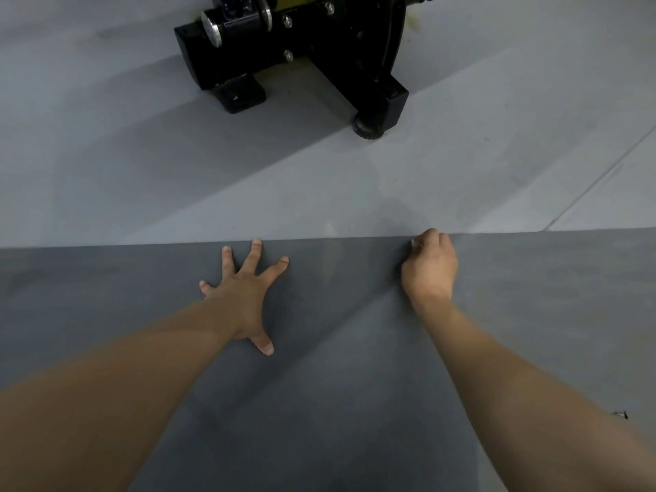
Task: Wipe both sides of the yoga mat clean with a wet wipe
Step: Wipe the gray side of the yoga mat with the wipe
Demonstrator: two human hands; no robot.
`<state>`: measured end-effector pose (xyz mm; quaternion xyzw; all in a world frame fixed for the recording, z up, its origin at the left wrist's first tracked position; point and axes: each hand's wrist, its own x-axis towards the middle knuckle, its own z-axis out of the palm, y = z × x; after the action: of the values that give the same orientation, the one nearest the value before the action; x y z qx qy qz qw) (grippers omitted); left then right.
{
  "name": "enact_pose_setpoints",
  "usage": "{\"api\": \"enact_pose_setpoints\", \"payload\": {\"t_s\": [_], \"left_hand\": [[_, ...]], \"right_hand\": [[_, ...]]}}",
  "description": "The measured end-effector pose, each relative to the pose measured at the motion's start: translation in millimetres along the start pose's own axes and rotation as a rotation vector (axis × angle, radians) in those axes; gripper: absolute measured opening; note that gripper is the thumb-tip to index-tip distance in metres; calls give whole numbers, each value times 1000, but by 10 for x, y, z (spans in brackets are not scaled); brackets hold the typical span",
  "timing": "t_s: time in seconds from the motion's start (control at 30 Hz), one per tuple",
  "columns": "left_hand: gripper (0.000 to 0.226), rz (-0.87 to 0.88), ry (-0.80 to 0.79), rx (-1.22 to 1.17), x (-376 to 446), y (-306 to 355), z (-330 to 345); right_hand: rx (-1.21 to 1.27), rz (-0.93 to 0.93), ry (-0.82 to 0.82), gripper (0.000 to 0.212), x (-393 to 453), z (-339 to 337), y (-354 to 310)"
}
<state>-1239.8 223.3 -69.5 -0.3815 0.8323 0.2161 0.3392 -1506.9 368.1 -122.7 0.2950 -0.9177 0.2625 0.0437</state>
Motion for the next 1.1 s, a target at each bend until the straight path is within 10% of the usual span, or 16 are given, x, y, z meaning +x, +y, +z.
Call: {"api": "enact_pose_setpoints", "payload": {"t_s": [0.27, 0.6, 1.1], "left_hand": [[155, 13, 8, 1, -15, -17, -2], [155, -10, 16, 18, -3, -6, 16], [139, -25, 93, 161, -145, 118, 77]], "right_hand": [[115, -304, -396, 18, -617, 547, -1412], [-126, -215, -204, 7, 253, -216, 381], [84, -261, -598, 11, -1253, -422, -287]]}}
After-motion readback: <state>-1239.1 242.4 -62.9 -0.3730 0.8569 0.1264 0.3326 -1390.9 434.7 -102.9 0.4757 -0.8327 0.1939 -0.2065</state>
